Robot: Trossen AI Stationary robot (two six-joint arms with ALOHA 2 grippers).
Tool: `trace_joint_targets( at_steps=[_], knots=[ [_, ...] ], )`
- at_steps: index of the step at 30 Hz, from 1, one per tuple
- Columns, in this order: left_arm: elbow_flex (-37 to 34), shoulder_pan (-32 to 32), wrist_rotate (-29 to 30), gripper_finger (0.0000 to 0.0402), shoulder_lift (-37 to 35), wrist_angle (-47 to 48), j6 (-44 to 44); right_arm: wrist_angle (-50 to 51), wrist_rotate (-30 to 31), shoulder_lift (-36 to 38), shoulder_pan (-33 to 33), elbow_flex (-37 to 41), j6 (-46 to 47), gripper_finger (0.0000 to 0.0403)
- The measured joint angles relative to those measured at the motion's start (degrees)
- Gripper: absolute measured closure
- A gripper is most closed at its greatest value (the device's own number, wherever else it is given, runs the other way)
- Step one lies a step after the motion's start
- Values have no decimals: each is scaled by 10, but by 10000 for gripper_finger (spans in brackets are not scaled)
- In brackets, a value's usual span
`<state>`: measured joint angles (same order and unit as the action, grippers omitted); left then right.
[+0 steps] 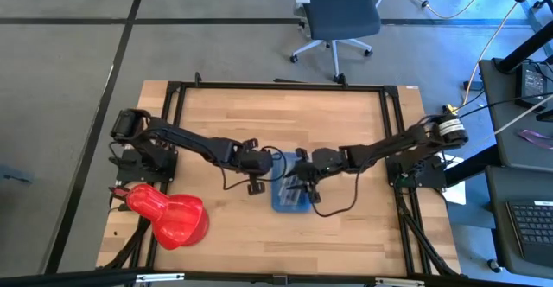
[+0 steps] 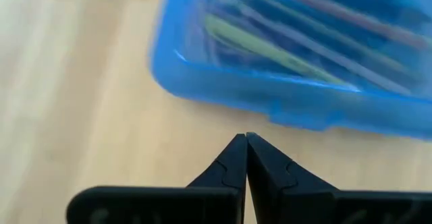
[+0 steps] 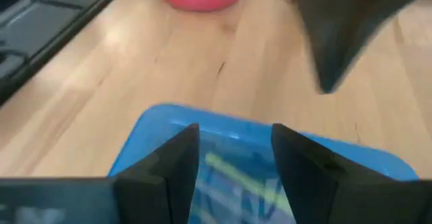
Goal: Pick & place school supplies into a supply box
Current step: Return to Home Position
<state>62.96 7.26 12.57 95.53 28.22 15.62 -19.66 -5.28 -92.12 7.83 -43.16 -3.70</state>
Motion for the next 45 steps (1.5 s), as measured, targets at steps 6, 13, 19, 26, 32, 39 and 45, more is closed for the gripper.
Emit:
trace_joint_targets(
  at_steps=[6, 13, 19, 26, 32, 39, 45],
  knots=[
    [-62, -9, 38, 394, -78, -60, -59, 120, -2, 101, 5, 7, -13, 214],
    [-292, -66, -115, 398, -247, -377, -136, 106, -3, 257, 0, 115, -29, 214],
    [-408, -114, -89, 394, -387, -406, -121, 174, -3, 411, -13, 203, -46, 214],
    [-479, -124, -63, 397, -460, -405, -96, 176, -4, 489, -13, 315, 40, 214],
    [-519, -138, -88, 394, -486, -444, -91, 13, -10, 528, -32, 398, 75, 214],
    [-553, -206, -185, 397, -537, -481, -74, -4, -27, 594, -71, 428, 108, 214],
    [-565, -252, -218, 395, -585, -478, -76, 0, -80, 629, -97, 428, 111, 214]
  ],
)
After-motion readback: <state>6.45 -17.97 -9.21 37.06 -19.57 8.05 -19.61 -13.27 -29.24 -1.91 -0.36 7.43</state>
